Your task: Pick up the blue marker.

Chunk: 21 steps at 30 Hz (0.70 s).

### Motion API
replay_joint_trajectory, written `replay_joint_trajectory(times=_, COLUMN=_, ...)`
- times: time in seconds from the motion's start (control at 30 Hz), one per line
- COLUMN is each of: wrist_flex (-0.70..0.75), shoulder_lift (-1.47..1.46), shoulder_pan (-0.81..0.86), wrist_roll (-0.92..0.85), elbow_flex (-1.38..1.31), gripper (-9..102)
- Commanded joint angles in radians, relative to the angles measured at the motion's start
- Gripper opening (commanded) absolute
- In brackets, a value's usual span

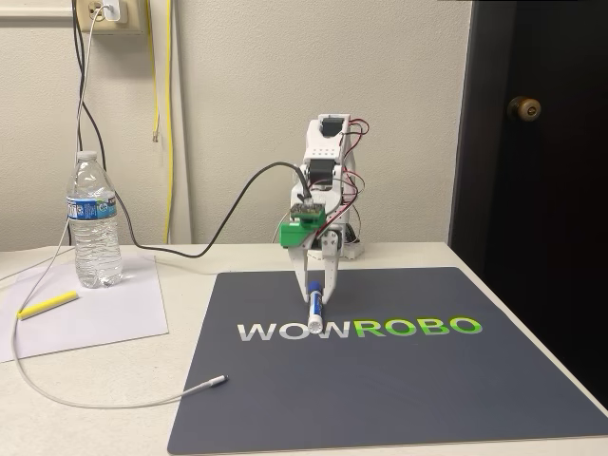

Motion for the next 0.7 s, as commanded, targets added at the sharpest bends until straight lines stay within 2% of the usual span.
replay_joint_trajectory(times=0.0, wrist_flex=-0.009, shoulder_lift=0.003, shoulder_pan=0.012, wrist_roll=-0.011, elbow_flex=-0.044, gripper=13)
replay_joint_trajectory(times=0.2, wrist_flex=-0.005, shoulder_lift=0.003, shoulder_pan=0.012, wrist_roll=-0.015, elbow_flex=-0.032, gripper=14)
replay_joint_trajectory(times=0.37, wrist_flex=-0.006, shoulder_lift=-0.003, shoulder_pan=0.031, wrist_roll=-0.063, elbow_flex=-0.015, gripper=22)
replay_joint_trajectory(times=0.67, wrist_flex=-0.055, shoulder_lift=0.003, shoulder_pan=0.020, wrist_roll=-0.077, elbow_flex=0.067, gripper=22)
